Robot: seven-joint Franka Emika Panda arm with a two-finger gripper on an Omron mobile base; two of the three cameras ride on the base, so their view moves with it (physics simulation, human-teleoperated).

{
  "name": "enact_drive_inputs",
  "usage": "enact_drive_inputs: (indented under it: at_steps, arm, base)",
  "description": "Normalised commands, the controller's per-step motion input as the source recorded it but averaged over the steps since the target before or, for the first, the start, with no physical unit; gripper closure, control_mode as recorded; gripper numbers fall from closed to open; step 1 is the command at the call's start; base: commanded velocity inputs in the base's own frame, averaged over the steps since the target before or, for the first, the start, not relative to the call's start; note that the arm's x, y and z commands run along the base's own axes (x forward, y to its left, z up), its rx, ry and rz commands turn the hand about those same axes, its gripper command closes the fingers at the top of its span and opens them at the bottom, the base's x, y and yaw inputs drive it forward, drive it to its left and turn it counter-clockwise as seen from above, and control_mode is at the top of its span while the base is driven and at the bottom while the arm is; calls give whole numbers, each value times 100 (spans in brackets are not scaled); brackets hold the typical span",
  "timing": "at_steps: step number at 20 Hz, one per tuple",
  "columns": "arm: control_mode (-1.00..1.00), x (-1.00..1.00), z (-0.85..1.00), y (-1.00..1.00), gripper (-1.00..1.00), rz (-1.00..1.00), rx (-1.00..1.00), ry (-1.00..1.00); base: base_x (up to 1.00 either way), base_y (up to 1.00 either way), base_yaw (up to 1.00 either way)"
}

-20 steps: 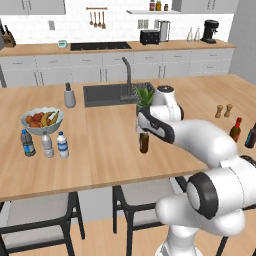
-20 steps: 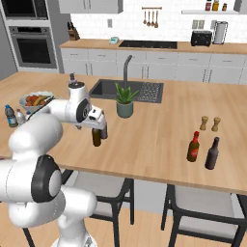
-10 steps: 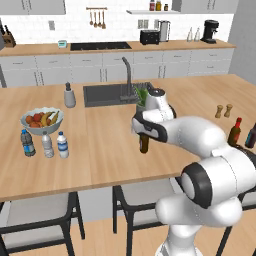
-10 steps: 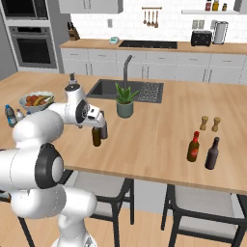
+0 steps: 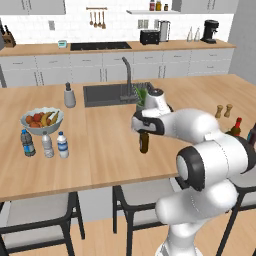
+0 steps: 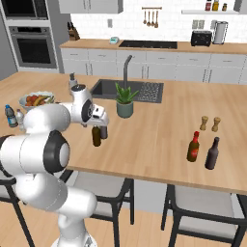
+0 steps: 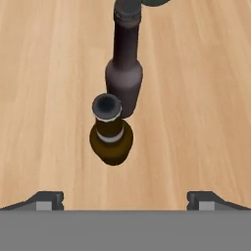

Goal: Move the plastic bottles in the middle to the plastics group, and the glass bottles in the middle to the glass group.

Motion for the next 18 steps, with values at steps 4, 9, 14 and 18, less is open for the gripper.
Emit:
enact_drive_inputs:
  at_steps: [4,9,14,18]
  arm:
    - [-100,11,-31,0,-100,5,0,0]
    - [-100,14,-19,0,-100,6,0,0]
    - [-100,15,0,0,-100,7,0,0]
    - [-100,11,-11,0,-100,6,0,0]
  base:
    - [0,0,0]
    - [0,0,0]
    - [0,0,0]
    - [0,0,0]
